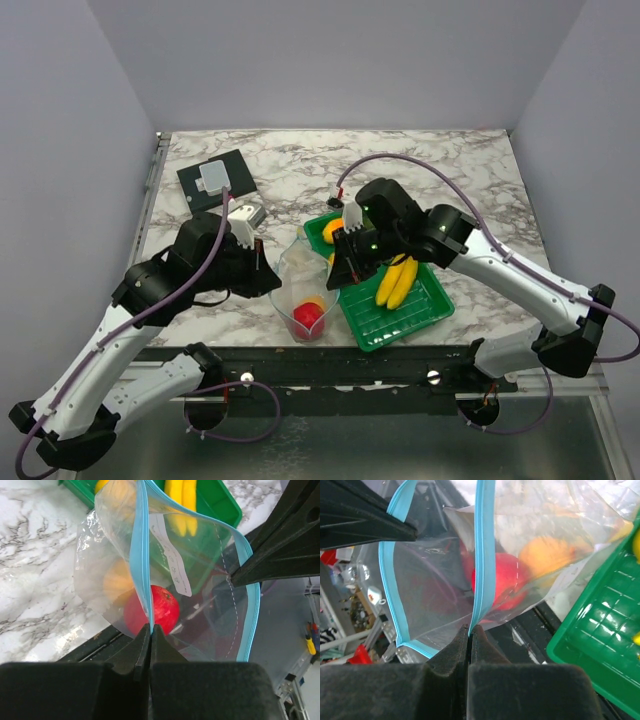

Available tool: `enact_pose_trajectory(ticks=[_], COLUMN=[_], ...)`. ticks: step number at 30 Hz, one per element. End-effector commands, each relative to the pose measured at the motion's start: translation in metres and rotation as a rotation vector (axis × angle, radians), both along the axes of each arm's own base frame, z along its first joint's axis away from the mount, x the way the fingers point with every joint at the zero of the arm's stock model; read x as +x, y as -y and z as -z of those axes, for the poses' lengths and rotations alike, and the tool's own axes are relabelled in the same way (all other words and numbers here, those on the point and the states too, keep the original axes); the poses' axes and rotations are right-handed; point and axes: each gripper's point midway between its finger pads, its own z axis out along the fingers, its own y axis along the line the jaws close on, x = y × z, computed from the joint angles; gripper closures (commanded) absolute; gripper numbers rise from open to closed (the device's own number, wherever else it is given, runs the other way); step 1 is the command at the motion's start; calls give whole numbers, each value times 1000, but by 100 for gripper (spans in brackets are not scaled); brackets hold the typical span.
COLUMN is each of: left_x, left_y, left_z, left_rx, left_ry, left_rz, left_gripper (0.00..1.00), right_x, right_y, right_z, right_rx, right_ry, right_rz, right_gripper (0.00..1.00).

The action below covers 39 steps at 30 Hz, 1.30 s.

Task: Place the food in the zip-top bag and seal the zipper
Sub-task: Adjust the zipper food storage bag at the center of the board.

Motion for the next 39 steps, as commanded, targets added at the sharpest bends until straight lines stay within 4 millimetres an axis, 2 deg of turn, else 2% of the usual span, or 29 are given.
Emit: enact_pose_trajectory(ticks=[1,5,8,11,15,20,27,29,31,34,37,39], left_x=[-17,-9,4,22,47,83,144,152,153,143,150,151], left_y=[7,12,16,15,17,8,-15,-17,-21,-17,-33,-29], left_z=[-9,16,36,51,56,62,75,80,85,66,64,70], left_rx=[-70,-49,-25,35,69,66,28,-10,-12,-66,-1,1], left_ry=[-43,-82,-92,-75,-42,-42,-65,-100,-125,-101,-47,-83], left_rz=[46,29,-4,-49,-82,-161,-324,-323,-327,-290,-346,-316], left_gripper=[100,100,100,100,100,100,100,100,100,100,98,100], right_x=[-30,-23,-6,21,65,110,170,178,178,173,187,186], right_y=[4,-9,-24,-39,-51,-53,-47,-44,-40,-32,-17,-19], right_z=[-7,10,21,23,24,22,42,46,44,31,45,53], right_rx=[35,12,-11,-27,-19,32,95,100,98,132,83,87], right_ry=[-99,-118,-100,-65,-46,-55,-129,-148,-140,-86,-59,-114], right_rz=[-105,-123,-116,-91,-36,34,162,178,190,212,275,242], right_gripper=[99,99,99,99,99,99,99,99,99,99,99,99])
